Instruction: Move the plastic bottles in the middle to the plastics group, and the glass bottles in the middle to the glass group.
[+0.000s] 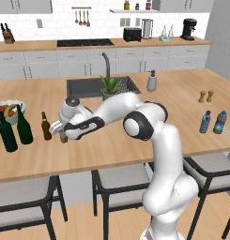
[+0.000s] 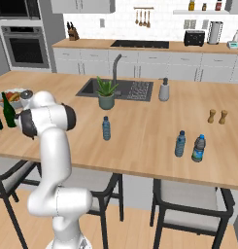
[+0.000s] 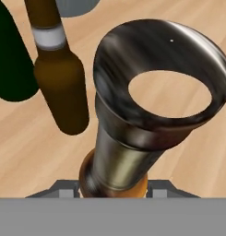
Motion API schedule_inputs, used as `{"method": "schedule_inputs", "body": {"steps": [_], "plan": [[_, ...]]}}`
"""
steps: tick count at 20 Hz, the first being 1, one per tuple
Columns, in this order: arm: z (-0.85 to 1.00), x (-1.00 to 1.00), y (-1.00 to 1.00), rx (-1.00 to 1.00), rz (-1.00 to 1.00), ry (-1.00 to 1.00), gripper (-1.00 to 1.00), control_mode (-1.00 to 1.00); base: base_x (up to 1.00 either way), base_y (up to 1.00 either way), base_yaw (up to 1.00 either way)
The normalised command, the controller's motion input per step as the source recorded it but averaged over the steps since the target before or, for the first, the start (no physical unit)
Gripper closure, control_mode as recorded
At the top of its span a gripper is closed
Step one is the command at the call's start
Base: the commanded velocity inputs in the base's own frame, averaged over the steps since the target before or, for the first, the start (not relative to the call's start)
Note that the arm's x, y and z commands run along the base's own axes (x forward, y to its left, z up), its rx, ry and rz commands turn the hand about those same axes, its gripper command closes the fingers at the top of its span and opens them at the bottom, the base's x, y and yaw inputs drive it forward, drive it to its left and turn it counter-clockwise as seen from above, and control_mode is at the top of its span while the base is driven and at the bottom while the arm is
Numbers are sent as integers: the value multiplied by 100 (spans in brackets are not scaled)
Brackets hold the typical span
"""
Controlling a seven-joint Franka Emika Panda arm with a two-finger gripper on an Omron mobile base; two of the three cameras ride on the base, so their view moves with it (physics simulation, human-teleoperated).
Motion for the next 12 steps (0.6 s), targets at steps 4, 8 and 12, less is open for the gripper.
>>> {"method": "schedule_inputs", "body": {"steps": [4, 8, 12], "plan": [[-3, 38, 14, 0, 0, 0, 100, -100, 0, 0, 0], [-21, 13, 24, 0, 0, 0, 100, -100, 0, 0, 0], [-50, 0, 14, 0, 0, -1, 100, -100, 0, 0, 0]]}}
